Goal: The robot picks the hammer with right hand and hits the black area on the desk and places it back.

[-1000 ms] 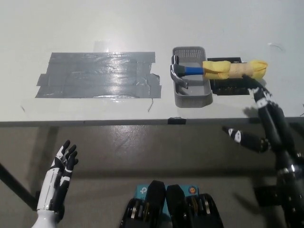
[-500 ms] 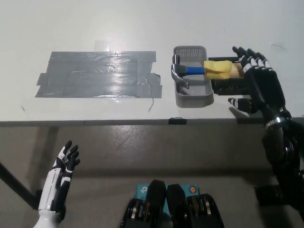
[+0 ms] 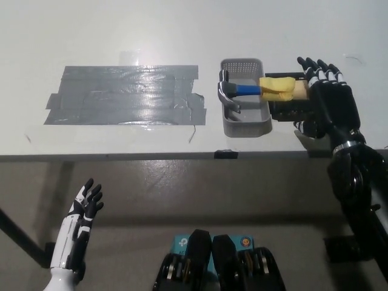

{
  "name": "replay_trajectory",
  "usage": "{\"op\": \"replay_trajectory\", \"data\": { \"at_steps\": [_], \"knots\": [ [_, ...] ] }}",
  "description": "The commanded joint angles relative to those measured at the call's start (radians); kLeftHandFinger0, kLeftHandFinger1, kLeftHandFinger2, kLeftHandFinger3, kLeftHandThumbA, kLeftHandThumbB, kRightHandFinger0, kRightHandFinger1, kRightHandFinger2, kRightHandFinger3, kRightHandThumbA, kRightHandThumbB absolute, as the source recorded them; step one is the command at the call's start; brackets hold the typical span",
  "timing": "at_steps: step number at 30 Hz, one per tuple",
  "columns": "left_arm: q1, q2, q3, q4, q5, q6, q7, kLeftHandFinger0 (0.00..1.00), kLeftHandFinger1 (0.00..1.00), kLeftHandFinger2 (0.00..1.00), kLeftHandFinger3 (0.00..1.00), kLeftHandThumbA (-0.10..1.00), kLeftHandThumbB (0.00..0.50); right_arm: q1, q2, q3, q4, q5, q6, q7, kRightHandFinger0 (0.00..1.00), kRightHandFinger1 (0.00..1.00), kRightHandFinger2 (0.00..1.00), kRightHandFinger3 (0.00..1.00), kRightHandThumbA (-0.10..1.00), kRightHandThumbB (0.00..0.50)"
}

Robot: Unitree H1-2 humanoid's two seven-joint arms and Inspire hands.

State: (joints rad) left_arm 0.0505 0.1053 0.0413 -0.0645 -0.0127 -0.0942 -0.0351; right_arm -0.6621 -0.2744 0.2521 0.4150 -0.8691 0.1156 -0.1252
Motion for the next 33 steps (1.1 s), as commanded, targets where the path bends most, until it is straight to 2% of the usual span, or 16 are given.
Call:
{"op": "replay_trajectory", "data": {
  "at_steps": [1,12,14,18,25,33],
  "knots": [
    [-0.007,0.004,-0.005,-0.034,0.007,-0.035,-0.006,1.00,1.00,1.00,1.00,0.89,0.000,-0.071,0.010,0.003,0.021,-0.005,0.008,-0.072,1.00,1.00,1.00,1.00,1.00,0.363],
    [-0.014,0.004,-0.008,-0.038,0.006,-0.032,-0.007,1.00,1.00,1.00,1.00,0.87,0.000,-0.113,0.036,0.013,0.082,-0.001,-0.014,-0.138,1.00,1.00,1.00,1.00,1.00,0.356],
    [-0.014,0.005,-0.007,-0.038,0.007,-0.029,-0.007,1.00,1.00,1.00,1.00,0.87,0.017,-0.118,0.037,0.017,0.089,0.002,-0.010,-0.133,1.00,1.00,1.00,1.00,1.00,0.353],
    [-0.014,0.006,-0.006,-0.042,0.002,-0.028,-0.009,1.00,1.00,1.00,1.00,0.89,0.001,-0.130,0.040,0.027,0.119,-0.001,-0.011,-0.150,1.00,1.00,1.00,1.00,1.00,0.353],
    [-0.015,0.009,-0.008,-0.041,0.004,-0.026,-0.011,1.00,1.00,1.00,1.00,0.90,0.004,-0.146,0.041,0.041,0.154,0.005,-0.016,-0.161,1.00,1.00,1.00,1.00,1.00,0.352],
    [-0.015,0.009,-0.008,-0.038,0.010,-0.036,-0.008,1.00,1.00,1.00,1.00,0.87,0.000,-0.158,0.045,0.049,0.178,0.007,-0.015,-0.184,1.00,1.00,1.00,1.00,1.00,0.359]
  ]
}}
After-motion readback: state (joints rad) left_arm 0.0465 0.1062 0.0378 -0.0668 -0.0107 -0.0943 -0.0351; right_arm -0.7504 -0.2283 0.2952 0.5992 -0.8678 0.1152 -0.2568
